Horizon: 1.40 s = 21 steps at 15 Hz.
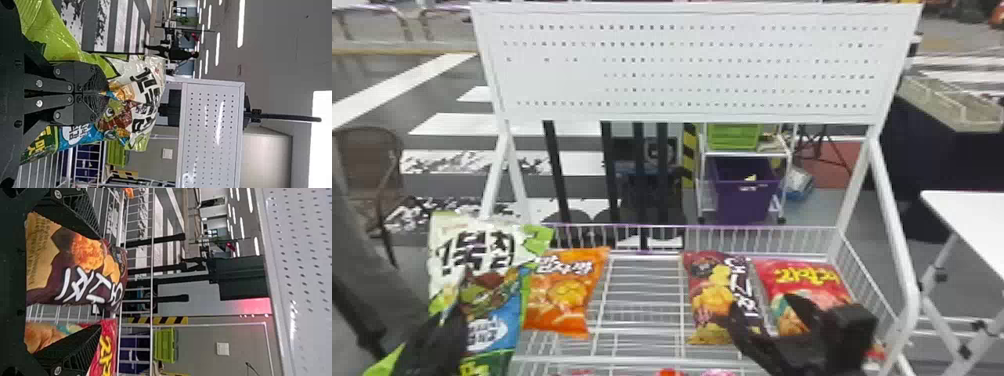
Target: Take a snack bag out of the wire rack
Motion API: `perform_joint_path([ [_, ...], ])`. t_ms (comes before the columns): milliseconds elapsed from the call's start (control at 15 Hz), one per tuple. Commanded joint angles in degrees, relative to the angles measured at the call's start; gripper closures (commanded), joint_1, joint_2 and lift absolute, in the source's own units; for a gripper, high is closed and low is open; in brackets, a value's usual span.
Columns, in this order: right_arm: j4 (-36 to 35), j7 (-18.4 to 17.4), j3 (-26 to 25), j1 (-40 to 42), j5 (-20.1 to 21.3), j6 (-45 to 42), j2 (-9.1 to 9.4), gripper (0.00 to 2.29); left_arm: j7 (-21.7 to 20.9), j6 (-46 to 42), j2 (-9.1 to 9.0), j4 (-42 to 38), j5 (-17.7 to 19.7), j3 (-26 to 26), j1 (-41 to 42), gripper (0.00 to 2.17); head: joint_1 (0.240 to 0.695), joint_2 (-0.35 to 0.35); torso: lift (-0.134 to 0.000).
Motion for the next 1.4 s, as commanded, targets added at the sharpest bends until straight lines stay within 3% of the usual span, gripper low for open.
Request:
perform_joint_path([
  [0,9.0,-0.6,3.7,-9.6,-0.3,4.1,1.48,0.09,0.1,0.1,0.26,0.3,0.1,0.0,0.0,2.14,0.499,0.000,0.000],
  [200,14.5,-1.4,5.8,-15.2,-0.3,7.9,2.27,0.15,0.1,0.3,0.70,0.8,0.2,0.3,0.0,2.14,0.499,0.000,0.000],
  [333,15.2,-2.1,6.3,-16.4,-0.3,11.4,2.27,0.48,0.1,0.1,0.96,0.8,0.5,0.5,0.0,2.14,0.499,0.000,0.000],
  [400,15.1,-2.1,6.3,-16.4,-0.7,12.9,2.27,0.77,0.1,0.1,1.05,0.9,0.6,0.5,-0.1,2.14,0.499,0.000,0.000],
  [467,14.8,-2.1,6.2,-16.6,-1.7,15.3,2.01,1.58,0.1,0.1,1.05,1.0,0.7,0.4,-0.2,2.14,0.499,0.000,0.000],
  [533,14.4,-3.0,6.2,-16.8,-2.6,17.4,2.01,2.20,0.1,0.1,1.05,1.1,0.7,0.4,-0.3,2.14,0.499,0.000,0.000],
  [1000,7.1,-5.3,6.2,-14.7,-3.3,20.4,1.22,2.25,0.2,-0.1,0.87,0.6,0.6,0.3,0.3,2.14,0.499,0.000,0.000],
  [1200,-1.7,-5.9,6.2,-10.8,-3.0,20.4,0.25,2.25,0.2,-0.3,0.78,0.1,0.5,0.2,0.7,2.14,0.499,0.000,0.000],
  [1333,-9.5,-5.9,5.4,-6.7,-3.1,20.8,-1.68,2.25,0.1,-0.4,0.78,-0.7,0.4,0.1,1.2,2.14,0.499,0.000,0.000],
])
